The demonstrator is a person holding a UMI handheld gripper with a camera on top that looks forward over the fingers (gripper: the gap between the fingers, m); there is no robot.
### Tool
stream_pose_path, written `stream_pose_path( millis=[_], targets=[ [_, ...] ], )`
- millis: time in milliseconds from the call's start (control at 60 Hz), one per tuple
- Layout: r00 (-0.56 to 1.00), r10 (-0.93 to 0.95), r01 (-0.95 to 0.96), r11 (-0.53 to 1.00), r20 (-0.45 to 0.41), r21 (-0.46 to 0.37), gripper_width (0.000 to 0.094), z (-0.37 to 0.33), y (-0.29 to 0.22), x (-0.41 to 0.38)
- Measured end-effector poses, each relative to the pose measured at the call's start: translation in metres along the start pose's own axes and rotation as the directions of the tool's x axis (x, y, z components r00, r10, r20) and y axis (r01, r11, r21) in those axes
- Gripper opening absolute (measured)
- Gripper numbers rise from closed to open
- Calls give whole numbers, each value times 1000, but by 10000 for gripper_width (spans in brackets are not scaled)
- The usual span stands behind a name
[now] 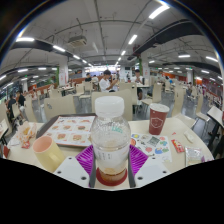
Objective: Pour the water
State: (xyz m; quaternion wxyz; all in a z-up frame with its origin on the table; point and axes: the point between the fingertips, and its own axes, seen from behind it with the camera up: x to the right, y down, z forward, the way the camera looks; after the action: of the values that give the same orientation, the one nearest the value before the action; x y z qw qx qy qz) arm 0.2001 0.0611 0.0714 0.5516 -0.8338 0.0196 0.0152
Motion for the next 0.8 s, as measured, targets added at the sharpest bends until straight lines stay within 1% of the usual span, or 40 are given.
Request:
stream_pose_path(
  millis=[83, 133, 150, 183, 200, 233, 250, 300, 350, 467, 567, 700, 800],
  targets=[
    [1000, -3, 3, 1000, 5, -17, 532, -3, 0, -1],
    [1000, 4, -4, 998, 7, -64, 596, -4, 7, -1],
    [1000, 8, -8, 996, 7, -83, 650, -3, 11, -2],
    [1000, 17, -15, 993, 19, -119, 821, -6, 15, -5],
    [1000, 18, -15, 991, 22, -130, 861, -9, 16, -5],
    [1000, 11, -8, 990, 15, -144, 809, -15, 16, -4],
    [1000, 1, -1, 989, 3, -150, 807, -19, 16, -3],
    [999, -31, 24, 986, -42, -166, 857, -35, 12, 5],
    [997, -43, 29, 981, -66, -190, 839, -53, 9, 7],
    [997, -28, 9, 969, -71, -248, 846, -109, 0, -7],
    [995, -30, 1, 955, -93, -296, 846, -162, -5, -21],
    [996, -16, -15, 946, -93, -325, 840, -224, -10, -50],
    [997, -13, -14, 940, -76, -342, 841, -255, -12, -73]
  ],
)
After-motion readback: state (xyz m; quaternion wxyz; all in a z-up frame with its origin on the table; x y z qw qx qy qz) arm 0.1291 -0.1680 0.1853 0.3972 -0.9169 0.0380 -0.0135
